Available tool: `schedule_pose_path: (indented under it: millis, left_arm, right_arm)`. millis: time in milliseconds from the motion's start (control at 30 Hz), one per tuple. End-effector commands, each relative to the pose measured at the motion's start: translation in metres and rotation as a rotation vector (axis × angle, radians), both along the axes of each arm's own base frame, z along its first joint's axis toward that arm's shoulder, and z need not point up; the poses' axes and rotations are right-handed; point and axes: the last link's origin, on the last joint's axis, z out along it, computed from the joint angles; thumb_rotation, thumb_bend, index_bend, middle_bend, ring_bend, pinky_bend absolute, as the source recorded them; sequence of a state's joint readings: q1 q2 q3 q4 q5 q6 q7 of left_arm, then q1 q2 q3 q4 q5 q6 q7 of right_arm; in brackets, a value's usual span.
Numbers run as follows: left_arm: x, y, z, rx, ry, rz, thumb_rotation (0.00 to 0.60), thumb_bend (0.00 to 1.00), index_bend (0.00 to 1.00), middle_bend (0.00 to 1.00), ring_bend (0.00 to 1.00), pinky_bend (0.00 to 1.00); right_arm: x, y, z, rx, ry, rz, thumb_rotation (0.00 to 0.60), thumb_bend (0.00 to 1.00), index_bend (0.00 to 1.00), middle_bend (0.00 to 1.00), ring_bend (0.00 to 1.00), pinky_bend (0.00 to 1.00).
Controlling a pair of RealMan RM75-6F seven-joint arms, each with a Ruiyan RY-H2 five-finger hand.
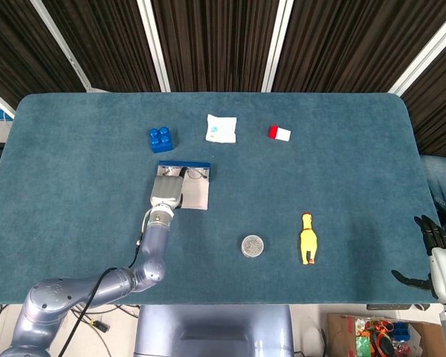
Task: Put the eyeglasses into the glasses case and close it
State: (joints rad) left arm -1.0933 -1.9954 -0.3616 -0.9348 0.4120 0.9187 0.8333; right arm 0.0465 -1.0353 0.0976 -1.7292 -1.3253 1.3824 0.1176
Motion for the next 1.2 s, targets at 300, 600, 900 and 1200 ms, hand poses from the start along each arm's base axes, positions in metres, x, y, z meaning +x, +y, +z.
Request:
schedule_pose_path:
  millis: [300,600,900,1200]
  left_arm:
    - [0.002,-0.013,-0.004,-0.022,0.035,-0.047,0.600,0.45,0.00,0.61,0.68,0.77]
    - [0.002,-0.034,0.022,0.009,0.066,-0.080,0.600,0.43,0.00,0.58,0.65,0.77]
    - [-0.003,-0.055,0.038,-0.008,0.049,-0.129,0.600,0.31,0.09,0.34,0.24,0.35]
    - [-0.018,-0.053,0.043,-0.003,0.046,-0.235,0.600,0.14,0.11,0.12,0.02,0.08]
  right_arm:
    - [0.000,0.000,0.000,0.000,-0.001,0.000,0.600,0.10,0.00,0.00,0.06,0.19]
    - [0.000,0.000,0.000,0.001,-0.003,0.001,0.600,0.10,0.00,0.00,0.06,0.19]
    - [0.000,0.000,0.000,0.001,-0.011,-0.004,0.600,0.10,0.00,0.00,0.06,0.19]
    - [0.000,0.000,0.000,0.003,-0.020,-0.005,0.600,0.10,0.00,0.00,0.06,0.19]
